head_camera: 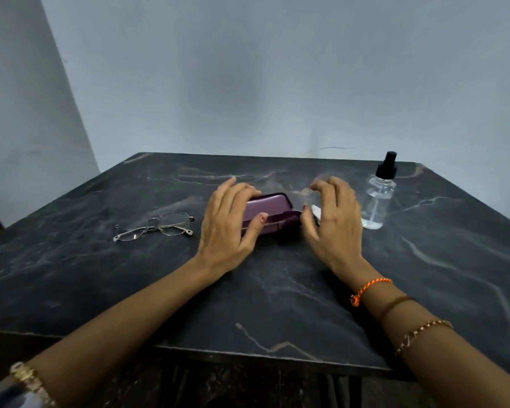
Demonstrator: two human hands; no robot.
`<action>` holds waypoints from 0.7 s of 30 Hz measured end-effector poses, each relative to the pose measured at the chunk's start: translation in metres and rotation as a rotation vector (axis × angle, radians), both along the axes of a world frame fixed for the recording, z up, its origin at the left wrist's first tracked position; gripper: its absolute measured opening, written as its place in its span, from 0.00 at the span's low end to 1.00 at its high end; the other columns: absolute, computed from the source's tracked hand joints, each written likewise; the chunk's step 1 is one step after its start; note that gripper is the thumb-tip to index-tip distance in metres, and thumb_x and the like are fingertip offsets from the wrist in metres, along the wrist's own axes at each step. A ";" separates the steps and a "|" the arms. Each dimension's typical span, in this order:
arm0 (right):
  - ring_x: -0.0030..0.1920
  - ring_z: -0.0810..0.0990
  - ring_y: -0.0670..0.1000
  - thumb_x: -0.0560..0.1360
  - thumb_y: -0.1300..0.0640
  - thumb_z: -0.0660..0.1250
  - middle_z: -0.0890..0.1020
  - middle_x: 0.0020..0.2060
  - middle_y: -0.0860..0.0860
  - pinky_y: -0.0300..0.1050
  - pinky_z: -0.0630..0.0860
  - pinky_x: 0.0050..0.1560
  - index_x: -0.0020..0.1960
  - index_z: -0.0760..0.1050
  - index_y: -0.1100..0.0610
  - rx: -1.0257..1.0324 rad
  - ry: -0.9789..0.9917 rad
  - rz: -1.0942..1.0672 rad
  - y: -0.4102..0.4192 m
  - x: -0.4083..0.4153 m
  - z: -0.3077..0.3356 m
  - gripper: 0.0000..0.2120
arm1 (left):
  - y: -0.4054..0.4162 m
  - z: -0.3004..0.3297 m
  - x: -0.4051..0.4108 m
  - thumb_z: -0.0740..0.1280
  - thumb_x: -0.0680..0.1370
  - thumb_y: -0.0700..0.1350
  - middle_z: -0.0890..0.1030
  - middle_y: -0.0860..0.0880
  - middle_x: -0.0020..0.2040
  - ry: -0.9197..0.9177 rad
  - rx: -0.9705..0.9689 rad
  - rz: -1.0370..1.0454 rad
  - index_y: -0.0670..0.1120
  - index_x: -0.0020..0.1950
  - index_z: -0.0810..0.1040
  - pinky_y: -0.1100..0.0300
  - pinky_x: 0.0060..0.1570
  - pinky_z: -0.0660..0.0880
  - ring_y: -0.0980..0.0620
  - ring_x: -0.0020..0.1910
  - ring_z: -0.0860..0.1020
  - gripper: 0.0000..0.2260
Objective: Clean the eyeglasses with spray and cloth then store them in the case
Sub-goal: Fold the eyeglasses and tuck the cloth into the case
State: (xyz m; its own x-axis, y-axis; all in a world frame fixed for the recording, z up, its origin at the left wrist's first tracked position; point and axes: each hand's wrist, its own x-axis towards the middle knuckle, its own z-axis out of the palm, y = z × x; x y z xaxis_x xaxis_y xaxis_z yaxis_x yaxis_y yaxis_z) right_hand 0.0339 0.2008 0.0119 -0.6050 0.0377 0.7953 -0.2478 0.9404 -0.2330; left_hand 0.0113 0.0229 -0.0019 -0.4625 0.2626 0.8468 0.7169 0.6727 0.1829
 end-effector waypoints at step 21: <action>0.53 0.74 0.60 0.75 0.56 0.61 0.77 0.53 0.60 0.49 0.67 0.43 0.54 0.72 0.65 0.052 -0.491 -0.183 0.031 -0.019 -0.006 0.14 | -0.007 0.002 -0.013 0.67 0.74 0.42 0.82 0.49 0.48 -0.307 0.330 -0.038 0.44 0.49 0.80 0.67 0.52 0.69 0.53 0.52 0.74 0.06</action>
